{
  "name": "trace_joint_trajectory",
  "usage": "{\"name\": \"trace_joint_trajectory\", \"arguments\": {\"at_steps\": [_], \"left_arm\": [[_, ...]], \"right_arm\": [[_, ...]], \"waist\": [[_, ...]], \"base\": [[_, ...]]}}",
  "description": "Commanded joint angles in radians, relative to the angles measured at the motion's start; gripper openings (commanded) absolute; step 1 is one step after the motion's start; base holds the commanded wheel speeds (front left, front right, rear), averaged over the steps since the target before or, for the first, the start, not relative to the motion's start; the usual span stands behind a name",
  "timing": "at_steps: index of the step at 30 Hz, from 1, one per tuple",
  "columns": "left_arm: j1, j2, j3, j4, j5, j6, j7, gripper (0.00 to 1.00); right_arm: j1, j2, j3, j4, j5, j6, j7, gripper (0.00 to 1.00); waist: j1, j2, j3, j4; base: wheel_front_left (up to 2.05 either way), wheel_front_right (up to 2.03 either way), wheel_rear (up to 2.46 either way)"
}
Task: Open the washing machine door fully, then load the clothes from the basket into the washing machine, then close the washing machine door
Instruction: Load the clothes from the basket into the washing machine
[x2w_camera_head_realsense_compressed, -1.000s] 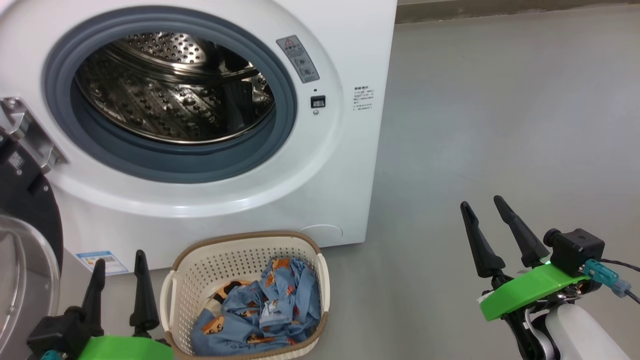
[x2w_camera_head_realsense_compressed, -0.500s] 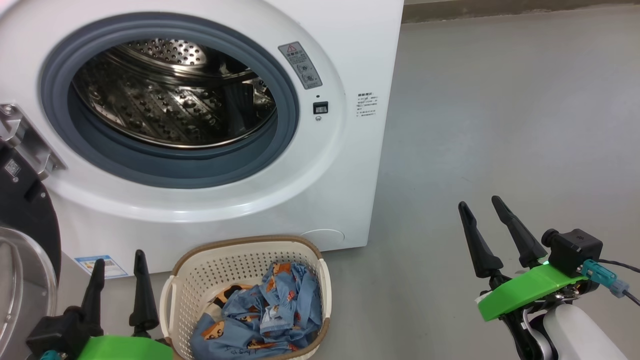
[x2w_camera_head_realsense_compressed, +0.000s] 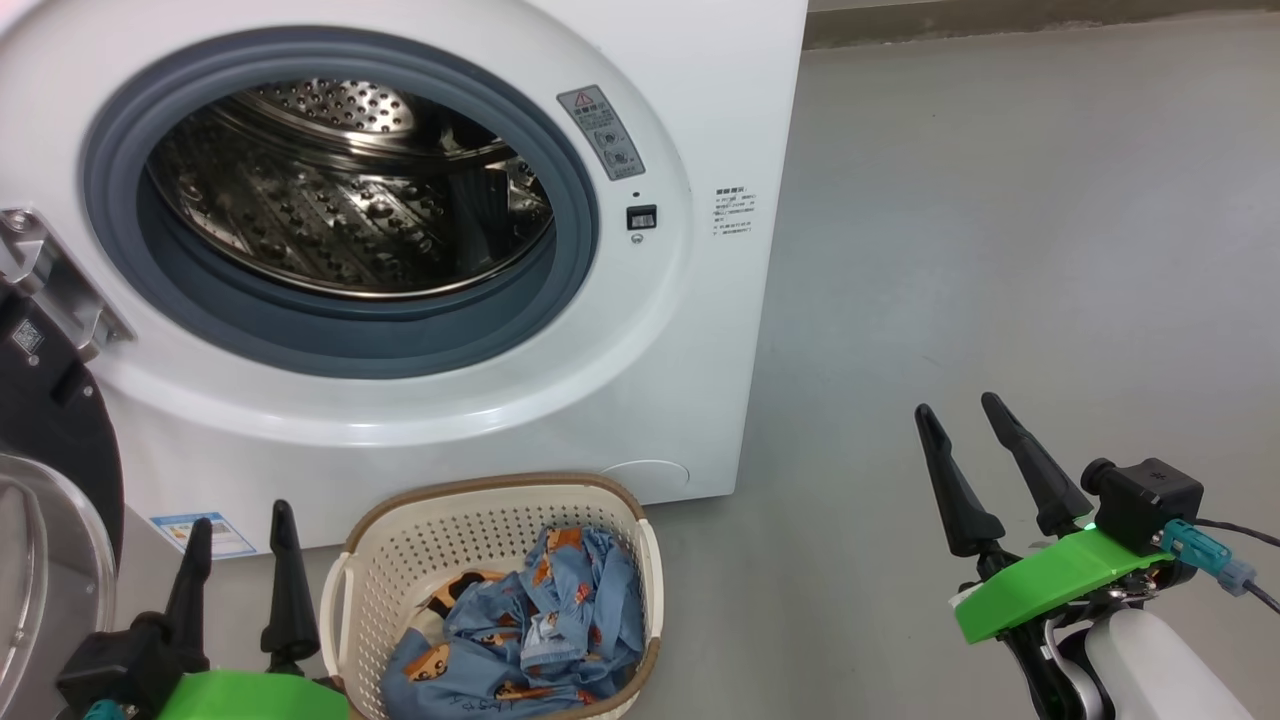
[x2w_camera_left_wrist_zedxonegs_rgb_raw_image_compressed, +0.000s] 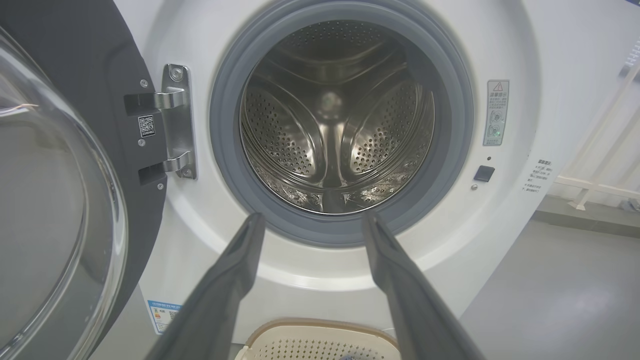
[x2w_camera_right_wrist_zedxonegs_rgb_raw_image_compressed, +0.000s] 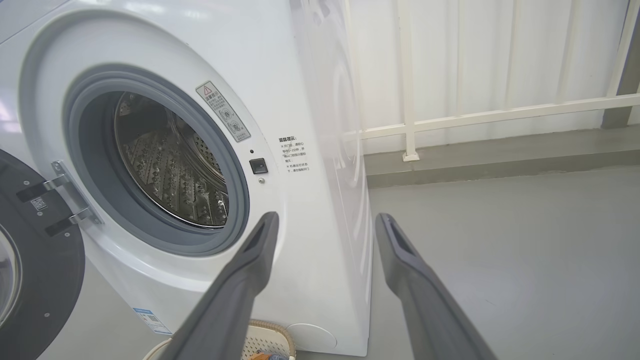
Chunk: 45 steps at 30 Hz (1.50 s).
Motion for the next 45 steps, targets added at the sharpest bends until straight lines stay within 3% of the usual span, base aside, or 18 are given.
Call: {"name": "trace_joint_trajectory", "arguments": {"at_steps": [1, 24, 45], "left_arm": [[-0.045, 0.013, 0.036, -0.016, 0.016, -0.006, -0.011, 1.0], [-0.065, 0.001, -0.002, 0.042, 0.007, -0.026, 0.001, 1.0], [-0.247, -0.002, -0.043, 0.259, -0.008, -0.076, 0.021, 1.0]], "right_arm": [[-0.006, -0.011, 0.02, -0.021, 0.003, 0.006, -0.009, 1.0], [-0.014, -0.018, 0.031, -0.017, 0.017, 0.006, -0.009, 1.0], [-0.074, 0.006, -0.013, -0.046, 0.013, 0.006, -0.009, 1.0]], "waist": [[0.0, 0.0, -0.001, 0.0], [0.0, 0.0, 0.039, -0.008], [0.0, 0.0, 0.269, -0.07]], "base": [[0.0, 0.0, 0.0], [0.0, 0.0, 0.0], [0.0, 0.0, 0.0]]}}
